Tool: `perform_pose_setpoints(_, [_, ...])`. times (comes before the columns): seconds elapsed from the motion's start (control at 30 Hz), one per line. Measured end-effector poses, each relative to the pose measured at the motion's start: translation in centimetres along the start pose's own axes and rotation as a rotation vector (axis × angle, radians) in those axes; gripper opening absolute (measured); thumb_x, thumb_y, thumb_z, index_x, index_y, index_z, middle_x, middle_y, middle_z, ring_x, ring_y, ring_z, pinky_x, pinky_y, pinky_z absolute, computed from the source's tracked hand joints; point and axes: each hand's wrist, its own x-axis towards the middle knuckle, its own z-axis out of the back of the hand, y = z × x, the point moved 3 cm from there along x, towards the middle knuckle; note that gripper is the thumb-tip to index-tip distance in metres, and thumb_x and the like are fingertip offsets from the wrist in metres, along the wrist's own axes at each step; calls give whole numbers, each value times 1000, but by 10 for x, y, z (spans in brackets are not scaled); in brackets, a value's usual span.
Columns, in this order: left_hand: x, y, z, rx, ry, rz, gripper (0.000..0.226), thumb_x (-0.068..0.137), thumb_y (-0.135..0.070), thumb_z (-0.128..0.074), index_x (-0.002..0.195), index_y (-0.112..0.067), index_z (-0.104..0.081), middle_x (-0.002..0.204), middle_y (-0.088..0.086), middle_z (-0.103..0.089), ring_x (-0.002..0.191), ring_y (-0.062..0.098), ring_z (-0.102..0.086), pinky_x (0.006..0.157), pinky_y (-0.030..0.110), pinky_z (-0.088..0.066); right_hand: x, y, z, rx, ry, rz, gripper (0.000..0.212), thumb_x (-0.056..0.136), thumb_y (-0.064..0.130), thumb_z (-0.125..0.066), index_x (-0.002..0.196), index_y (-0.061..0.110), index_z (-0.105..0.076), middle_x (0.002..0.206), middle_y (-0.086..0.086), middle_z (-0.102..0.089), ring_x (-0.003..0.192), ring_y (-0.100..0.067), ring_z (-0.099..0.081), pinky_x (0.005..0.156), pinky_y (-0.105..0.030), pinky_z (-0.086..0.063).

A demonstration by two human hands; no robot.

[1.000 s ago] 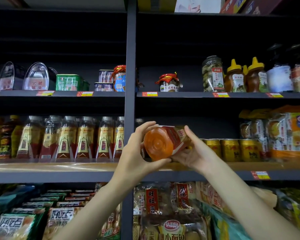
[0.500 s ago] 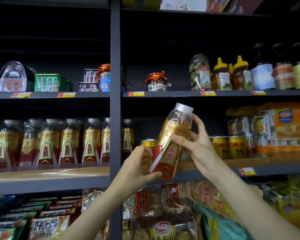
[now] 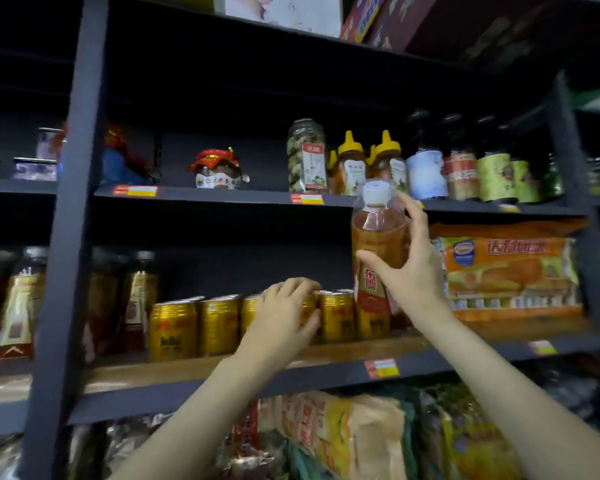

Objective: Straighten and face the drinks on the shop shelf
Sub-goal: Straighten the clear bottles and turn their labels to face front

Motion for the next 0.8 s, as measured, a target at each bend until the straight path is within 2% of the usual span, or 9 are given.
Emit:
perform_pose_setpoints(0.13, [15,-9,-46,157,72,146,42,97,-44,-34,137,-35,-33,145,-12,-32,135,16,-24,113,38,-13,14,-57,21,-104,21,-16,82,78,12,-76,143,26,-28,140,3,-41,122,-5,-38,93,-5,-32])
perform_pose_setpoints(0.23, [14,-8,-62,264,127,186,44,97,-48,-30,139,-34,-32,146,-12,-32,139,19,-15,113,42,-13,17,-94,27,-93,70,-81,82,77,11,-76,143,22,-29,136,6,-42,117,-3,-37,93,-18,-35])
perform_pose_setpoints(0.3, [13,-6,-68,339,117,182,44,97,-49,-29,137,-34,-35,143,-12,-35,140,19,-13,113,43,-13,14,-114,25,-75,122,-152,81,78,10,-75,144,21,-28,133,8,-41,114,-2,-36,91,-20,-35])
perform_pose_setpoints(0.37, [11,-6,-69,350,97,185,42,95,-48,-30,131,-32,-45,136,-10,-45,137,23,-25,110,47,-21,10,-134,19,-50,149,-255,81,79,11,-74,145,21,-27,137,2,-42,114,-5,-40,90,-23,-36])
perform_pose_setpoints(0.47, [11,-8,-69,392,82,164,39,86,-45,-35,107,-28,-64,106,-7,-65,113,29,-55,87,50,-46,6,-158,12,-23,142,-394,81,80,12,-73,145,22,-26,142,-6,-42,125,-23,-45,95,-34,-40])
perform_pose_setpoints(0.53, [10,-7,-68,427,50,165,37,84,-43,-36,102,-28,-65,101,-8,-66,107,29,-60,80,48,-50,10,-167,9,-56,167,-443,82,80,14,-74,145,21,-26,143,-9,-41,128,-29,-43,99,-41,-40])
perform_pose_setpoints(0.6, [10,-9,-70,406,78,172,42,87,-44,-31,112,-28,-62,112,-7,-62,118,28,-51,91,49,-44,12,-169,7,-117,207,-479,83,80,18,-74,146,22,-23,144,-12,-38,130,-32,-41,101,-44,-38])
perform_pose_setpoints(0.7, [9,-6,-65,396,102,169,44,95,-47,-25,133,-33,-44,138,-10,-41,136,18,-26,110,41,-19,9,-156,7,-272,174,-491,83,82,26,-72,147,19,-21,148,-16,-25,134,-34,-32,104,-45,-35])
perform_pose_setpoints(0.8, [2,5,-44,379,45,151,46,95,-46,-24,135,-32,-41,141,-9,-38,134,15,-28,110,36,-17,2,-120,4,-380,46,-247,67,84,25,-70,139,13,-35,142,-15,-28,131,-31,-33,100,-34,-35])
